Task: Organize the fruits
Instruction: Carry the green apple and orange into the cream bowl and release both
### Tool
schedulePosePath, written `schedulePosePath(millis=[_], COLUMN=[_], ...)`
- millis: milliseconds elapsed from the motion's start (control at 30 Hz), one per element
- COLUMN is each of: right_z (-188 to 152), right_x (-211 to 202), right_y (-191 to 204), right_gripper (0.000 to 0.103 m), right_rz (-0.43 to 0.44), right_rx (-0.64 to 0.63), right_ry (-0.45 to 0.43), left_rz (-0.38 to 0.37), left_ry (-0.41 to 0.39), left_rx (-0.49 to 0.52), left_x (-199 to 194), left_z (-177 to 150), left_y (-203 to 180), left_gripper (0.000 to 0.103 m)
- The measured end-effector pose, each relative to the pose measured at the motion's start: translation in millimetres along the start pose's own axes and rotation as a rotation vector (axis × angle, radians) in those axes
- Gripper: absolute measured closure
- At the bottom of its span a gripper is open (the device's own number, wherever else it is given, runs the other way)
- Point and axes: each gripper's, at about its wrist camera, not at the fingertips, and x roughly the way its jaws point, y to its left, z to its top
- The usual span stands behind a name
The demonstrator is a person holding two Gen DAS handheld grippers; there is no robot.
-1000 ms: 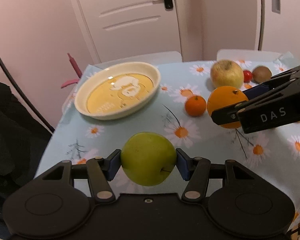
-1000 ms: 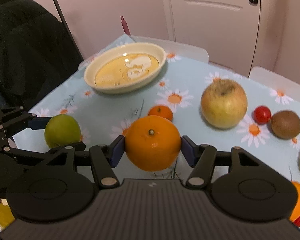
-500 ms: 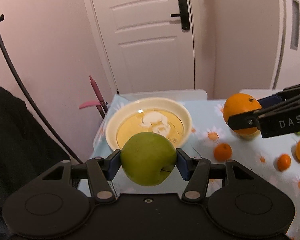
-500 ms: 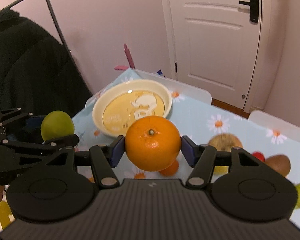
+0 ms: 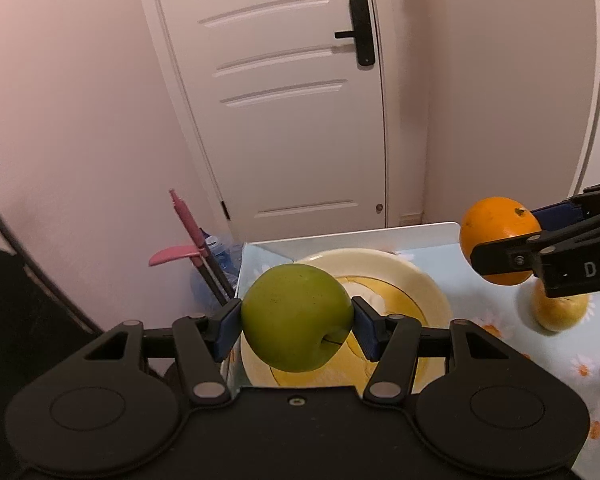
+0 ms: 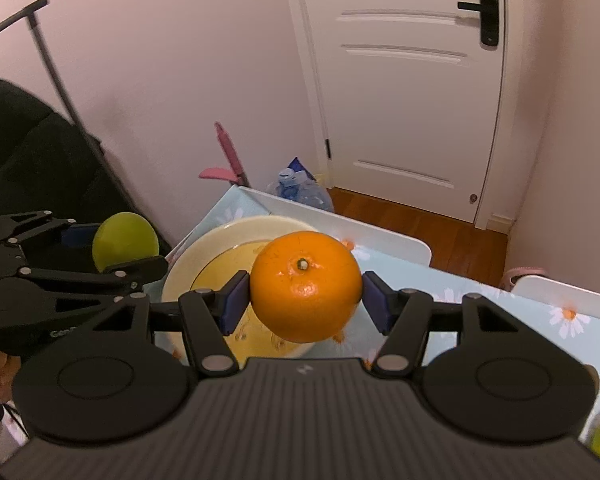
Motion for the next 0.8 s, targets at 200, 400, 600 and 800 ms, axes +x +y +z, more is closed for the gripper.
schedulePosePath(millis=[200, 400, 600, 800], right_z=[13.4, 18.1, 17.2, 17.7], right_x=[33.3, 57.5, 68.4, 73.7], right_y=[-4.5, -11.6, -17.2, -19.5], right_gripper=[0.027, 0.027, 0.027, 0.027], right_rz=[-0.047, -0.087, -0.115, -0.125], right_rx=[0.054, 0.092, 0.120, 0.126], right_ry=[0.016, 0.034, 0.048, 0.056], left_rz=[-0.038, -0.075, -0.101, -0.108], left_ry=[0.022, 0.056, 0.084, 0.097], left_rx=[0.054, 0.102, 0.143, 0.172], left_x=[45.7, 87.4, 116.5, 129.0], left_z=[6.6, 8.3, 5.7, 2.6], left_y=[7.7, 6.5, 0.9, -5.0], left_gripper=[0.041, 0.041, 0.041, 0.041])
